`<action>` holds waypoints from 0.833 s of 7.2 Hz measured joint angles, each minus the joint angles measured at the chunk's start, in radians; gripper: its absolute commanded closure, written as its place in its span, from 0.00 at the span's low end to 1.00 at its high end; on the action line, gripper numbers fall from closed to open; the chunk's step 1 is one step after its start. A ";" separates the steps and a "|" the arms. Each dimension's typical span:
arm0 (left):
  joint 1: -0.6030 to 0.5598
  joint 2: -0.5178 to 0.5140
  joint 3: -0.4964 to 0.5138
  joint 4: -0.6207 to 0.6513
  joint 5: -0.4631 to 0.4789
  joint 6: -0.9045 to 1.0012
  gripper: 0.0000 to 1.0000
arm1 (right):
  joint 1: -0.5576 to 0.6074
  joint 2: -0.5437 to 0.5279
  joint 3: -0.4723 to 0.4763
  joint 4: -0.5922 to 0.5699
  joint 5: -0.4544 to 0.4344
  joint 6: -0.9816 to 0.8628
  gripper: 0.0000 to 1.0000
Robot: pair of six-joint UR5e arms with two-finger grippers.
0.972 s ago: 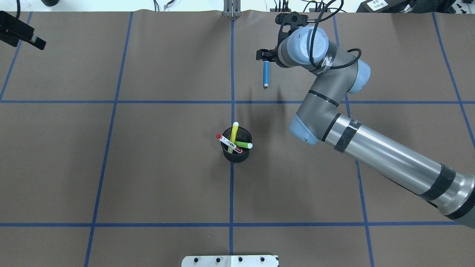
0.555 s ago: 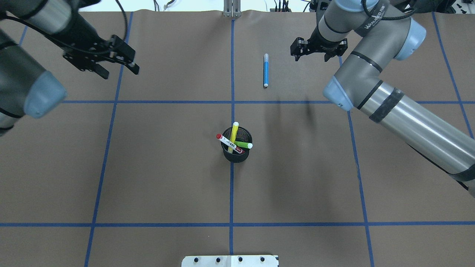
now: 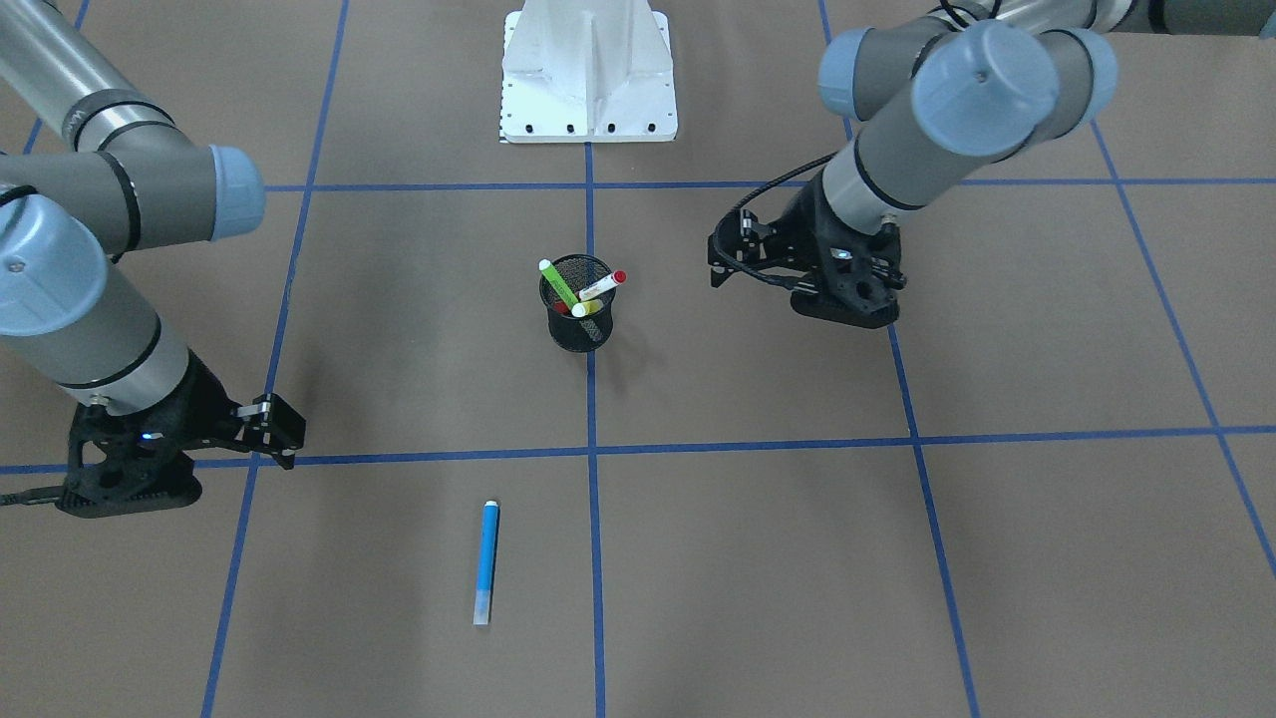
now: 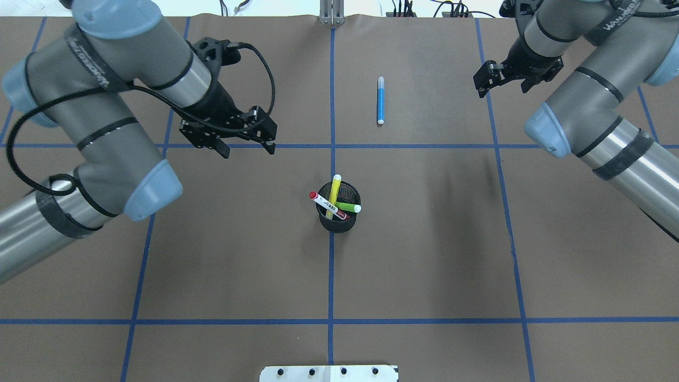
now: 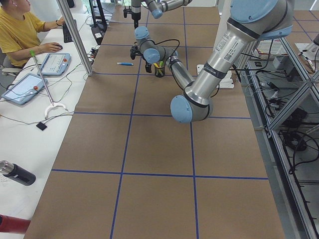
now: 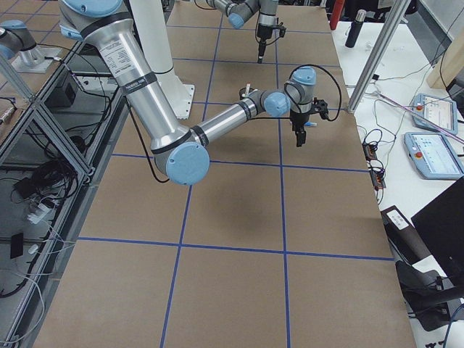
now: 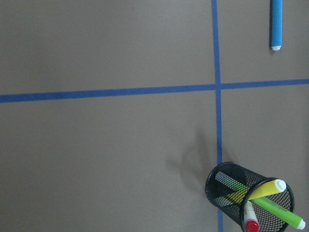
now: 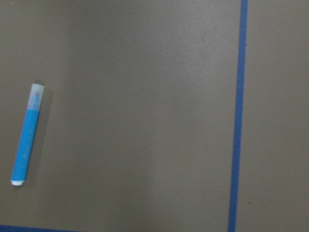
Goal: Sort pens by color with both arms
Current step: 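Move the left gripper over the pen cup while the right gripper withdraws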
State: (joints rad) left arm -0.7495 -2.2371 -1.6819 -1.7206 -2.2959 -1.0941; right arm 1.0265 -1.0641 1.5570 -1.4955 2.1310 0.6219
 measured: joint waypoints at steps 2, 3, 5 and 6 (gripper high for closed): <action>0.062 -0.050 0.131 -0.174 0.030 -0.091 0.41 | 0.007 -0.011 0.005 0.001 0.005 -0.017 0.01; 0.073 -0.063 0.171 -0.221 0.033 -0.116 0.47 | 0.007 -0.012 0.005 0.003 0.005 -0.017 0.01; 0.088 -0.072 0.184 -0.248 0.030 -0.163 0.51 | 0.006 -0.011 0.003 0.005 0.003 -0.018 0.01; 0.095 -0.072 0.180 -0.251 0.027 -0.178 0.54 | 0.004 -0.010 0.001 0.006 0.002 -0.018 0.01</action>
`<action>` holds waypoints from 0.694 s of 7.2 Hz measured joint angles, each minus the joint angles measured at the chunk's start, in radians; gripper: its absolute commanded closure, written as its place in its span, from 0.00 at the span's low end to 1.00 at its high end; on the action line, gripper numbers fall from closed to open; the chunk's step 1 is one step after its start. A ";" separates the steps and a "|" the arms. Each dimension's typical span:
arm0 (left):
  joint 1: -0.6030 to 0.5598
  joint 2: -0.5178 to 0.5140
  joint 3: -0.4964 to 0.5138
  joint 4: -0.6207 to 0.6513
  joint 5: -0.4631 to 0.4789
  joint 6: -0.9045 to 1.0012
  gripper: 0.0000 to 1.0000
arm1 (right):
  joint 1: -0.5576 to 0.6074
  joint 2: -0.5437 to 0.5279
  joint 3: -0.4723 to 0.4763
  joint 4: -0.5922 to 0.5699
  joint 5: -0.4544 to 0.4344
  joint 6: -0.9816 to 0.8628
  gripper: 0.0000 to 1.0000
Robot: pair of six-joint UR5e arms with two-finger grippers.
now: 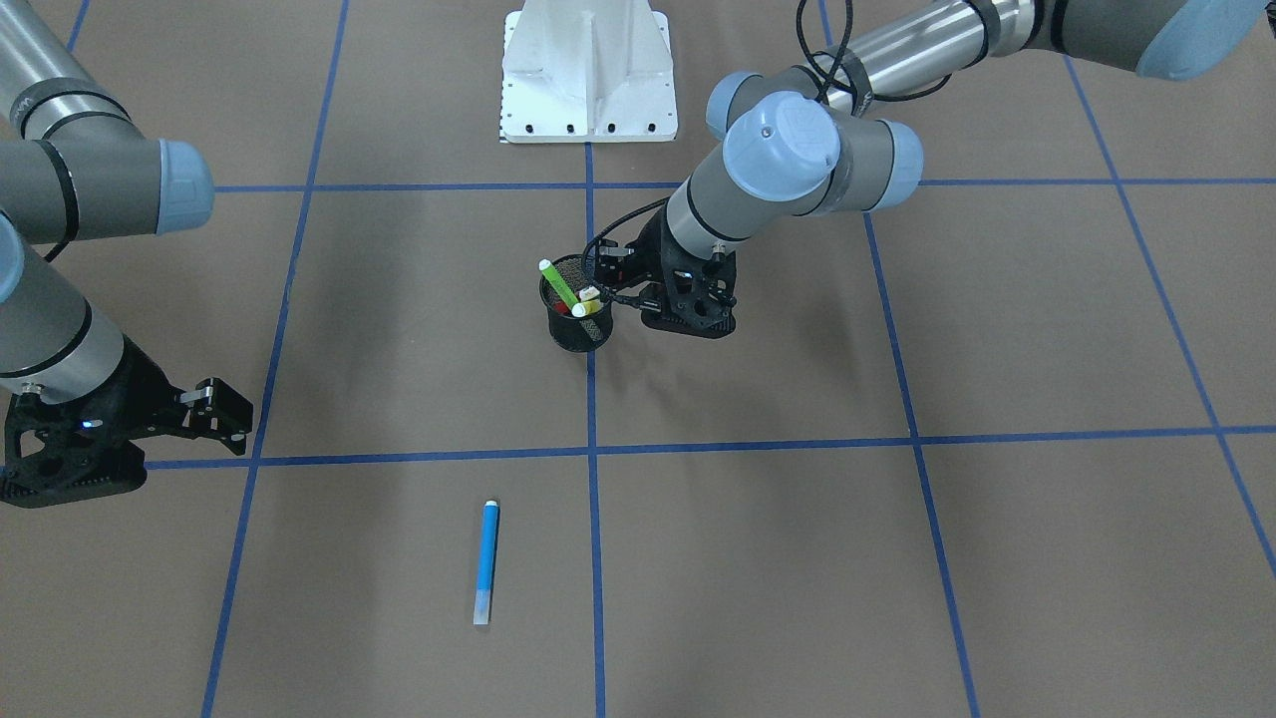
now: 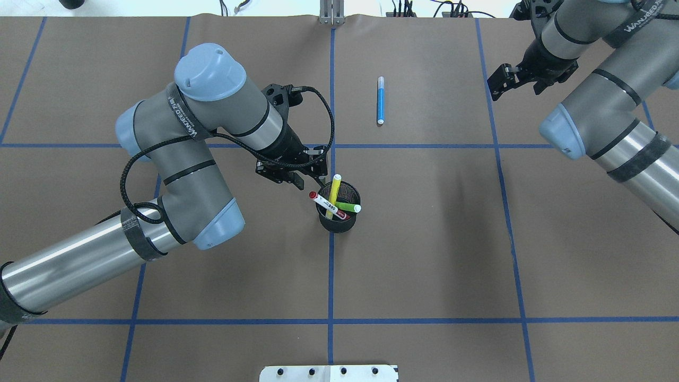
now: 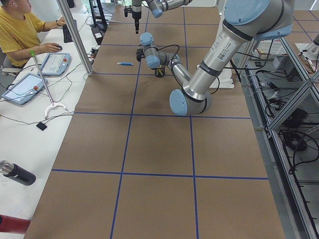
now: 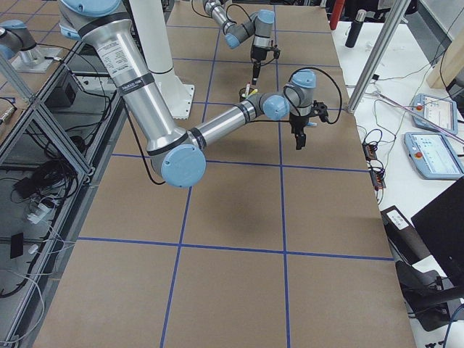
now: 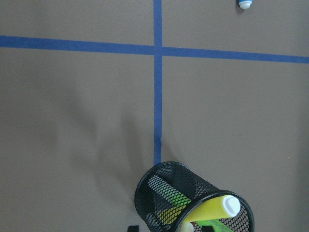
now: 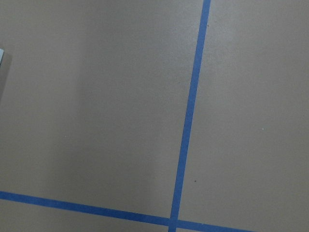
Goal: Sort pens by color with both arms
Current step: 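Grasp the red-capped white marker in the cup with the left gripper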
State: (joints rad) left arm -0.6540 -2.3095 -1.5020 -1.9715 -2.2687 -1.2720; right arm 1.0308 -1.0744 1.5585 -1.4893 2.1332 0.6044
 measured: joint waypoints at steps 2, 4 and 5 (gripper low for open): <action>0.018 0.000 -0.014 -0.001 -0.002 -0.014 0.59 | -0.002 0.001 -0.005 0.002 -0.003 0.000 0.01; 0.029 0.003 -0.023 -0.002 -0.003 -0.021 0.62 | -0.004 0.002 -0.006 0.003 -0.005 0.003 0.01; 0.033 0.006 -0.026 -0.002 -0.003 -0.022 0.62 | -0.005 0.004 -0.006 0.003 -0.005 0.006 0.01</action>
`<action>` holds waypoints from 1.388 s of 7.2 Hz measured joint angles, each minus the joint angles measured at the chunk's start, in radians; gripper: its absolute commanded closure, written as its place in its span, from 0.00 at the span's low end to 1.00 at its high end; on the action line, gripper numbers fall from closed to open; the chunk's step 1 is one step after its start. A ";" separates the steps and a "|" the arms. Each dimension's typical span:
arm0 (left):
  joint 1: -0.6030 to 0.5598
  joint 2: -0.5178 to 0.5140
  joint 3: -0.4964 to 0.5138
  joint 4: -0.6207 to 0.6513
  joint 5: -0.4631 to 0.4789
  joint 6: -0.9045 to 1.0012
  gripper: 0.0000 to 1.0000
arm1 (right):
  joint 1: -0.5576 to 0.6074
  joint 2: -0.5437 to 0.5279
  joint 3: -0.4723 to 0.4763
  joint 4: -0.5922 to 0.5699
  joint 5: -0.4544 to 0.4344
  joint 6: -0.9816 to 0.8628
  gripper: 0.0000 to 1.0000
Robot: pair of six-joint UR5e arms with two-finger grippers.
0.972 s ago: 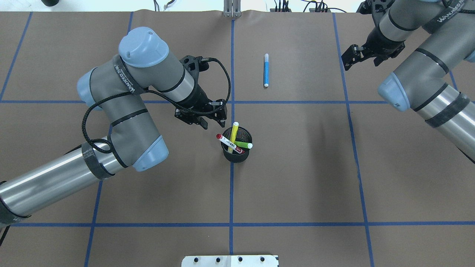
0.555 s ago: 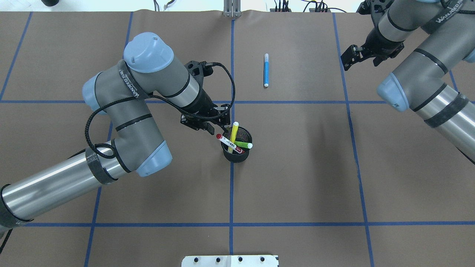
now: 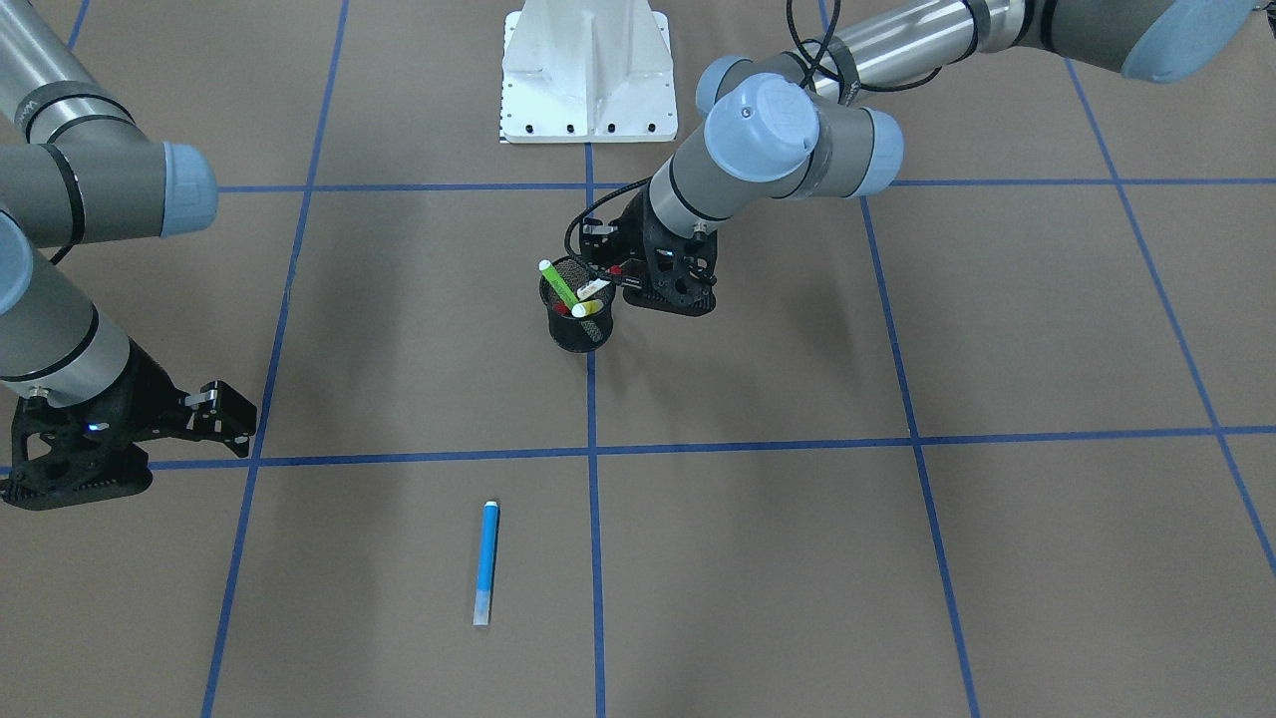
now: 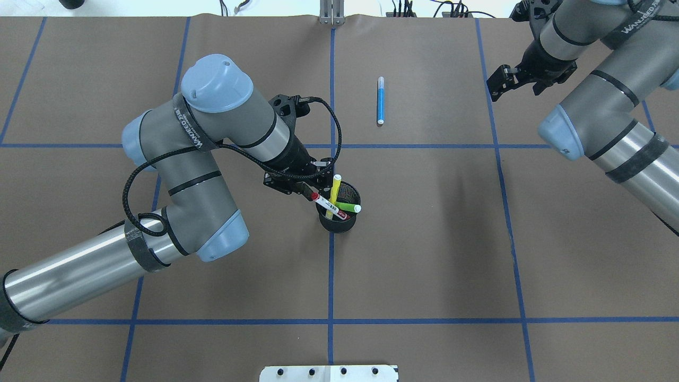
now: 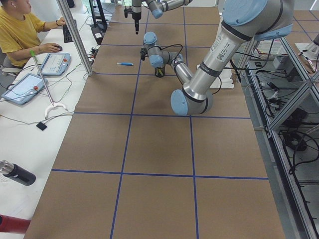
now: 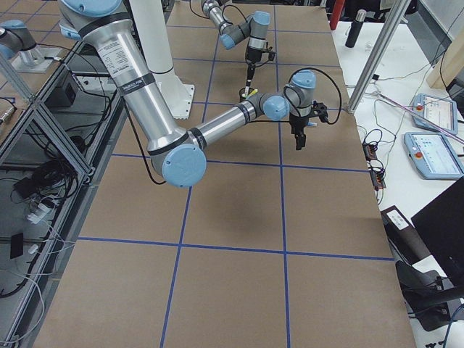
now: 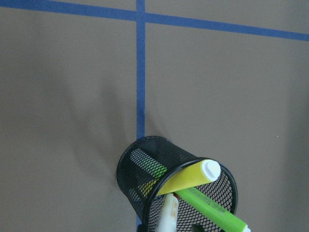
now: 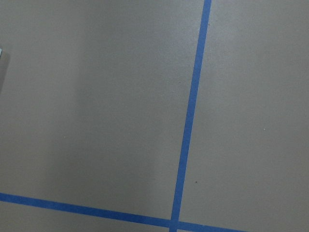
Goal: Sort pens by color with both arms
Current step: 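Grasp the red-capped white marker in the cup with the left gripper, then pull the red-capped marker out and carry it toward the blue marker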
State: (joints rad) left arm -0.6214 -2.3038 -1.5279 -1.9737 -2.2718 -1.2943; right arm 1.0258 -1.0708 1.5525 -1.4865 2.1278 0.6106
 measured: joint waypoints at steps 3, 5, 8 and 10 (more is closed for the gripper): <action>0.005 0.004 -0.008 0.001 0.000 -0.005 0.85 | -0.002 0.003 0.000 0.000 0.000 0.004 0.01; 0.006 0.005 -0.031 0.001 0.000 -0.024 0.95 | -0.003 0.005 0.000 0.000 -0.001 0.005 0.01; 0.002 0.026 -0.120 0.011 0.000 -0.043 1.00 | -0.003 0.008 0.000 0.001 -0.001 0.006 0.01; -0.025 0.067 -0.204 0.015 0.000 -0.052 1.00 | -0.003 0.008 0.000 0.002 -0.002 0.006 0.01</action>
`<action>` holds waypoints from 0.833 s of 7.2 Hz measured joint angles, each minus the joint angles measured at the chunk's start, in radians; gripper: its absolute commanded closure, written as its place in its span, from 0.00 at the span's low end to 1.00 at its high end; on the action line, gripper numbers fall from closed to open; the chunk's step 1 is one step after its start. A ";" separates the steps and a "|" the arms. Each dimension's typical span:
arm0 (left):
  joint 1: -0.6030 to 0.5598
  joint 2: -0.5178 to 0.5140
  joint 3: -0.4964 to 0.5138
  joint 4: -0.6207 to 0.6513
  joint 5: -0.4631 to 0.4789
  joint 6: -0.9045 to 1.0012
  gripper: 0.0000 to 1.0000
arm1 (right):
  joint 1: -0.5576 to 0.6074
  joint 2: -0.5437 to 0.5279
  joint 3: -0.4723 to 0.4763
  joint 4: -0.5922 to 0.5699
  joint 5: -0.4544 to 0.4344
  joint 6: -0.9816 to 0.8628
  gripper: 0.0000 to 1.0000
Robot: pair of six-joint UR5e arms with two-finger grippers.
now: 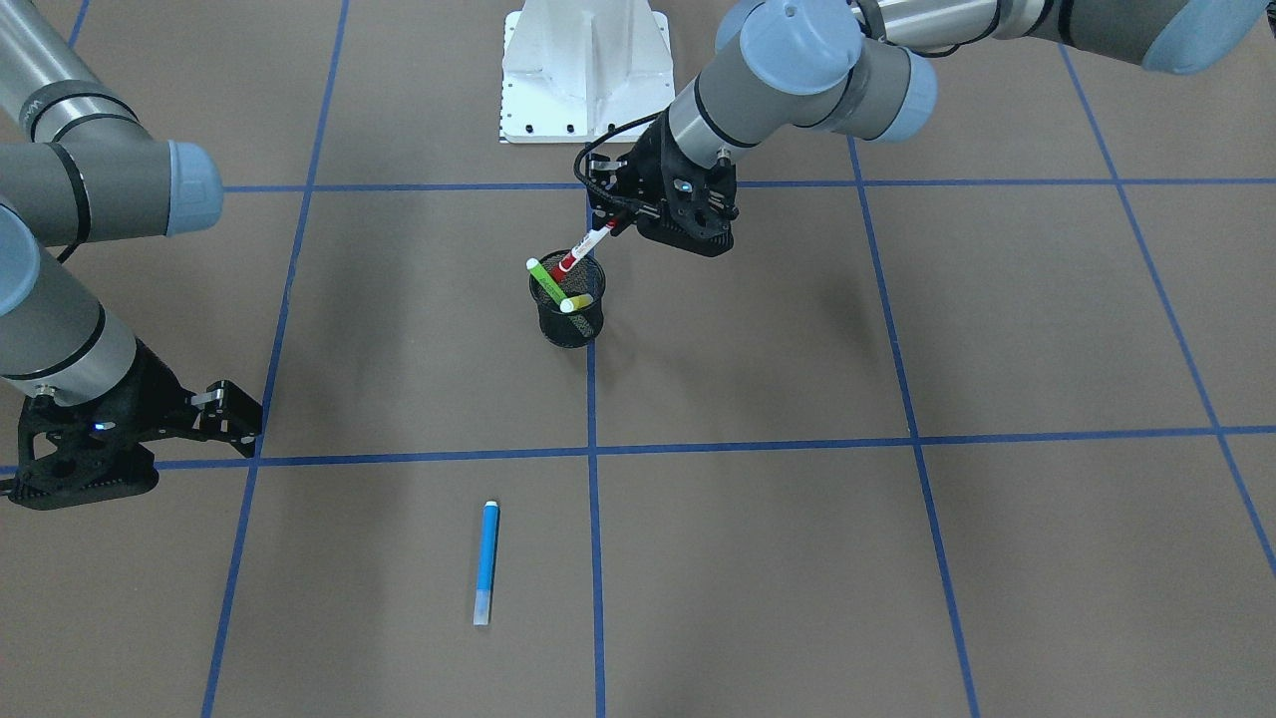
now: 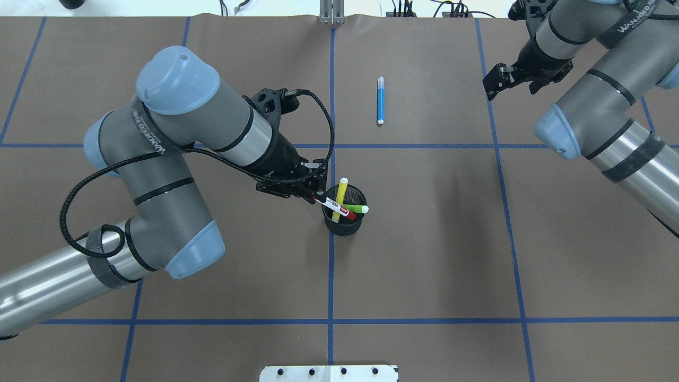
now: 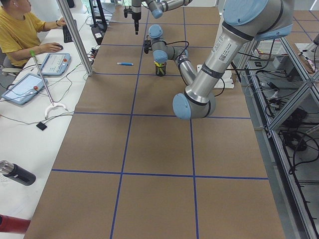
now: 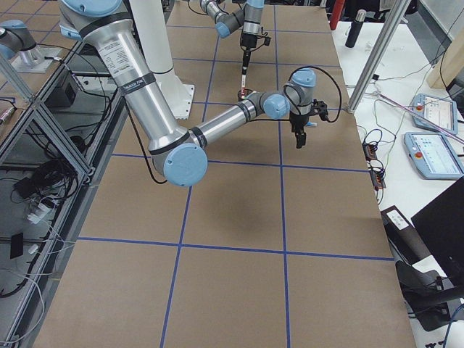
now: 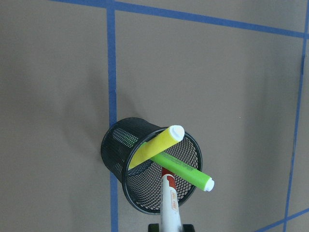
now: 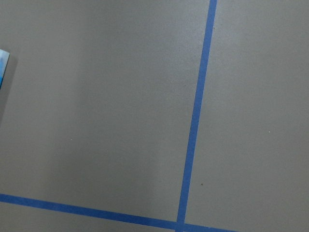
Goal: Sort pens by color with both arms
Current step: 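Pull the red-capped marker out and carry it toward the blue marker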
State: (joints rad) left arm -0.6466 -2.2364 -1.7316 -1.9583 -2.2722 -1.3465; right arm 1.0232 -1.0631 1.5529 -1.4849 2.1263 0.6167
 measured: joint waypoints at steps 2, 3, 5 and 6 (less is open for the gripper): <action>-0.049 0.008 -0.029 -0.001 0.000 -0.003 1.00 | 0.000 0.000 0.001 0.000 0.000 0.000 0.01; -0.068 0.008 -0.031 -0.005 0.002 -0.011 1.00 | 0.000 0.000 0.000 0.000 0.000 0.000 0.01; -0.093 0.003 -0.026 -0.018 0.034 -0.045 1.00 | 0.000 0.000 0.000 0.000 0.000 0.002 0.01; -0.099 -0.001 -0.011 -0.048 0.073 -0.066 1.00 | -0.001 0.000 0.000 0.000 0.000 0.003 0.01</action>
State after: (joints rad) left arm -0.7454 -2.2375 -1.7426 -2.0063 -2.1988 -1.4124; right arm 1.0226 -1.0631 1.5525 -1.4849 2.1261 0.6195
